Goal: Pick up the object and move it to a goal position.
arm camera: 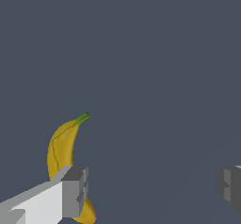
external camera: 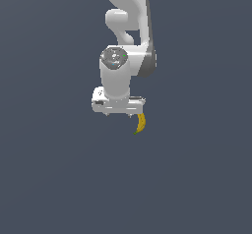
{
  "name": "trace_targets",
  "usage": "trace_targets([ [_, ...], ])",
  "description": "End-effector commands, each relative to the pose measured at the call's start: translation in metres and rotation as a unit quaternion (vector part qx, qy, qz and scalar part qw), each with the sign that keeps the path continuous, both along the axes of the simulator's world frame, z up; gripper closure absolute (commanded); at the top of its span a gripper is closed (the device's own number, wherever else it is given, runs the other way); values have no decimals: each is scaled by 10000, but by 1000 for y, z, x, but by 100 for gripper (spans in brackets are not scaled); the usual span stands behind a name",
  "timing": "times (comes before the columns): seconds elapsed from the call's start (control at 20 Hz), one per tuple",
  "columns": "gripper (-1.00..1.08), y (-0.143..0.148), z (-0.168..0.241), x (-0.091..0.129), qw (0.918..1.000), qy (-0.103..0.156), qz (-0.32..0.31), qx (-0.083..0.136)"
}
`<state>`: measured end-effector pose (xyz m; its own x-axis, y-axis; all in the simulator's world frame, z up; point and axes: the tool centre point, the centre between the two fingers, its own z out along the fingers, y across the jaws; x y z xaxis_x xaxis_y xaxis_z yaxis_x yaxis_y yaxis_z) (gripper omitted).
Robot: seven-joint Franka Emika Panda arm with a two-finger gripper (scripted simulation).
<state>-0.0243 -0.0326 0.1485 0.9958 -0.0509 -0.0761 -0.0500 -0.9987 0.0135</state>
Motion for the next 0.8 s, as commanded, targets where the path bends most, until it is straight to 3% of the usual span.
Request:
trace_targets([
  [0.0,-92,0,0,0,10000,0,0,0],
  [0.75,-92,-8,-7,-4,10000,90,41,3],
])
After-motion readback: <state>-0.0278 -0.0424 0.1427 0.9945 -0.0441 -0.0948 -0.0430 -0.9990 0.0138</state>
